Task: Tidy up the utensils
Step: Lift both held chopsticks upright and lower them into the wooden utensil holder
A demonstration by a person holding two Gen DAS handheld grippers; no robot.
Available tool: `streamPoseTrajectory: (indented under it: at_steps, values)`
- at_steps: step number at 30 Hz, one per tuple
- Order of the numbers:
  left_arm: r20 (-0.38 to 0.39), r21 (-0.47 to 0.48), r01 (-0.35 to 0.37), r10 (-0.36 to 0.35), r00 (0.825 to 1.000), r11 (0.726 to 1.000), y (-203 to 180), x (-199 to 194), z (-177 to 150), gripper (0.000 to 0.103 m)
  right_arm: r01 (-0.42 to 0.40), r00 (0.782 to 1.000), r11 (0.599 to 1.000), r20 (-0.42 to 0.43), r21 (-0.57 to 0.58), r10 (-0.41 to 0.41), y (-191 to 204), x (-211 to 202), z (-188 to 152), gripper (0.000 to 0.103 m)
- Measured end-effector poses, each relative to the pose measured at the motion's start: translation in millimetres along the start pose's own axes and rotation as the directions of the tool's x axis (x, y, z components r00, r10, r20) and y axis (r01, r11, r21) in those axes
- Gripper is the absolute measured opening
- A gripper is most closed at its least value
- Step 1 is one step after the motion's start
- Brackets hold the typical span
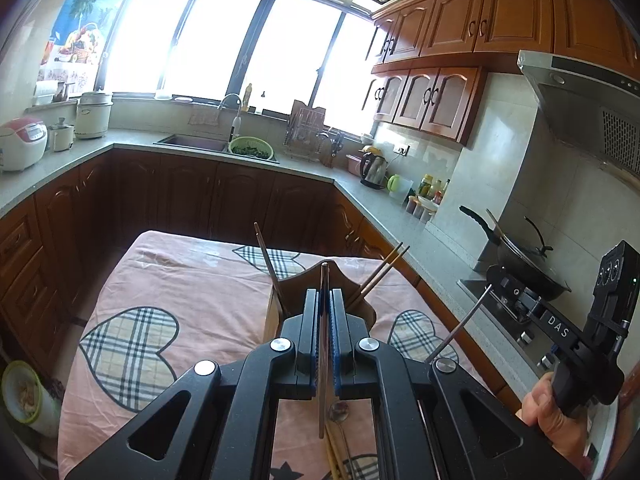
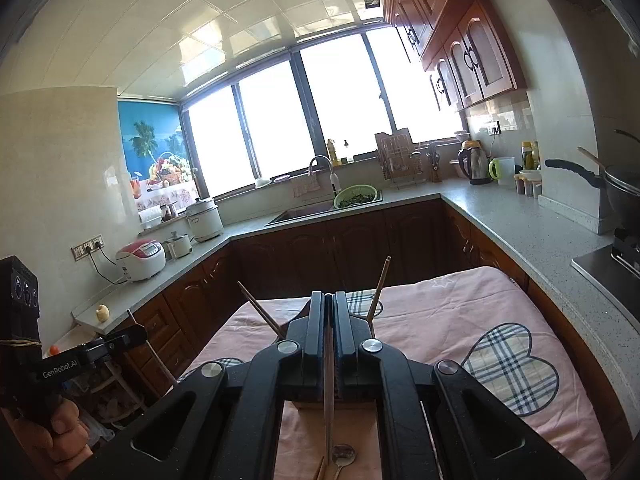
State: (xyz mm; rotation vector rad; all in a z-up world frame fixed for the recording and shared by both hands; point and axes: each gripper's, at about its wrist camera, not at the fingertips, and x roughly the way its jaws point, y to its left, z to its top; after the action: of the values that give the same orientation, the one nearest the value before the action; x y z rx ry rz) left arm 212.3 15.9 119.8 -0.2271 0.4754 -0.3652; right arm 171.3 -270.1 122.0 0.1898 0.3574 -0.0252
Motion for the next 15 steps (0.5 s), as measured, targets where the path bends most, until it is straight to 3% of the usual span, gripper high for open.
streamPoseTrajectory:
  at_steps: [15]
  values:
    - [0.094, 0.019, -0.013, 0.011, 0.996, 1.000, 4, 52, 42, 0.003, 0.009, 0.996, 1.000, 0.089, -0.007, -0.009, -5, 37, 44, 0.004]
